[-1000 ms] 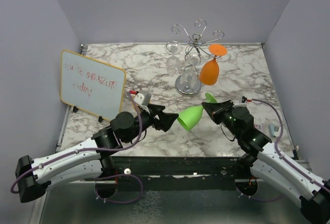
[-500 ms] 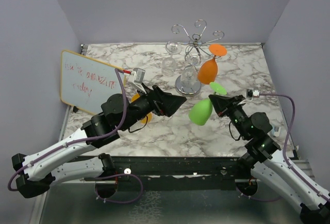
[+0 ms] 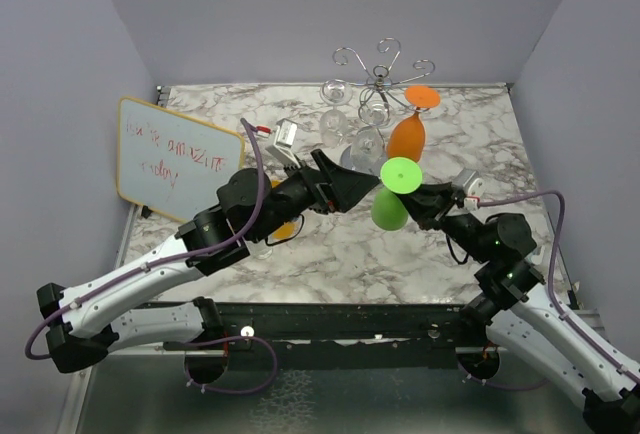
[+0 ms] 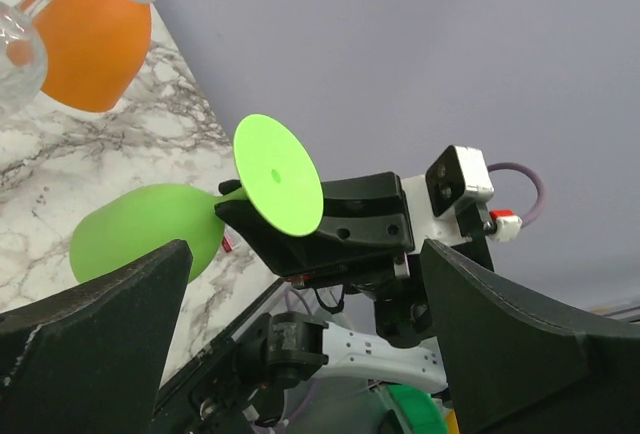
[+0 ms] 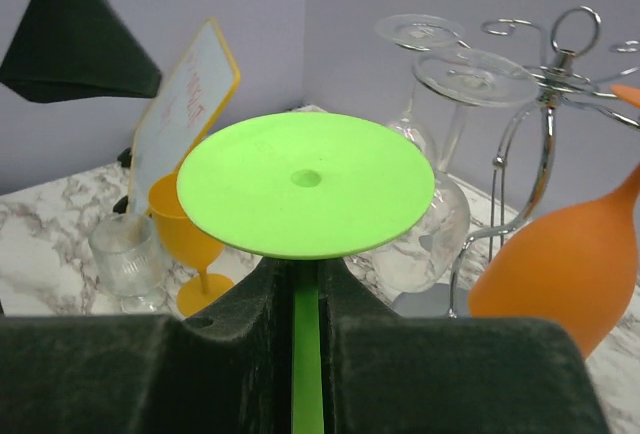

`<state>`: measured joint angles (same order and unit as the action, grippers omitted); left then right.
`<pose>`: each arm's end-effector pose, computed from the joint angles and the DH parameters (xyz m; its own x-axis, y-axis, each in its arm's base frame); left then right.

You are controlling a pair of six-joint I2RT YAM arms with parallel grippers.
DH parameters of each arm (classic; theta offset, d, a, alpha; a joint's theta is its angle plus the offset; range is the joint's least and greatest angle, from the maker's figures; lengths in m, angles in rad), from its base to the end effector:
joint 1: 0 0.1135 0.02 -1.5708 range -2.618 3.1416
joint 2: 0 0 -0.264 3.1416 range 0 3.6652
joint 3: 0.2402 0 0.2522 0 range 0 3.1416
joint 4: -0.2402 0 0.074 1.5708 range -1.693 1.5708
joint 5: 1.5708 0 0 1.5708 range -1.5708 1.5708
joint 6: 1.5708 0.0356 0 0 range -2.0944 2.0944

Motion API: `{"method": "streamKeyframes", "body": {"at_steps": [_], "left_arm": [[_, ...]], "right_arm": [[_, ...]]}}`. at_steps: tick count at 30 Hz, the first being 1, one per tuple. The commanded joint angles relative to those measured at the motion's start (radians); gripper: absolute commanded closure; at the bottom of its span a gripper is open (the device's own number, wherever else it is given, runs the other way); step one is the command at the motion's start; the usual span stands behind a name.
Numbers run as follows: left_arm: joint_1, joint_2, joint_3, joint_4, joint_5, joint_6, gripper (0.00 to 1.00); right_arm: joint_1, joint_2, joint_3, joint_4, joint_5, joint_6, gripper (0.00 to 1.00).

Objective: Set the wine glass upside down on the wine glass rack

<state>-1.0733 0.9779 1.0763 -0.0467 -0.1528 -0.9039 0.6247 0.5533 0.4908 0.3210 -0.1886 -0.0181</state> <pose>0.1095 -0.1902 0.4219 -0.6102 -0.5037 -0.6115 0.5118 0.3387 -0.7896 0.1169 0.0925 0.3247 0.2204 0.1370 -0.9657 -0.7176 0.6933 -0.0654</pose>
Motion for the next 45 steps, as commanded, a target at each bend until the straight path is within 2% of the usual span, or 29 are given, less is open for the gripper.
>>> {"method": "streamKeyframes", "body": {"at_steps": [1,5,7,13,18,21,26,38,45], "left_arm": [[0.026,0.048,0.04,0.022,0.078,-0.027,0.04],[0.079,0.109,0.043,0.061,0.213,-0.049,0.05],[0.113,0.13,0.037,0.094,0.282,-0.074,0.09],[0.197,0.149,-0.004,0.184,0.407,-0.16,0.33],[0.22,0.169,-0.021,0.244,0.498,-0.197,0.54],[0.22,0.179,-0.024,0.251,0.536,-0.178,0.56],[0.22,0.172,-0.027,0.175,0.531,-0.132,0.56],[0.22,0.125,-0.039,0.067,0.412,-0.079,0.23],[0.22,0.106,-0.054,0.063,0.377,-0.072,0.17]], "right_arm": [[0.003,-0.007,-0.023,0.101,-0.157,-0.104,0.99],[0.003,-0.003,-0.022,0.1,-0.234,-0.119,0.99],[0.003,-0.005,-0.023,0.1,-0.254,-0.121,0.99],[0.002,-0.01,-0.031,0.09,-0.279,-0.122,0.99],[0.003,-0.004,-0.031,0.073,-0.296,-0.129,0.99],[0.002,0.006,-0.026,0.073,-0.31,-0.129,0.99],[0.003,0.019,-0.025,0.086,-0.319,-0.122,0.99],[0.003,0.007,-0.046,0.116,-0.306,-0.107,0.99],[0.003,0.002,-0.05,0.113,-0.303,-0.101,0.99]]}}
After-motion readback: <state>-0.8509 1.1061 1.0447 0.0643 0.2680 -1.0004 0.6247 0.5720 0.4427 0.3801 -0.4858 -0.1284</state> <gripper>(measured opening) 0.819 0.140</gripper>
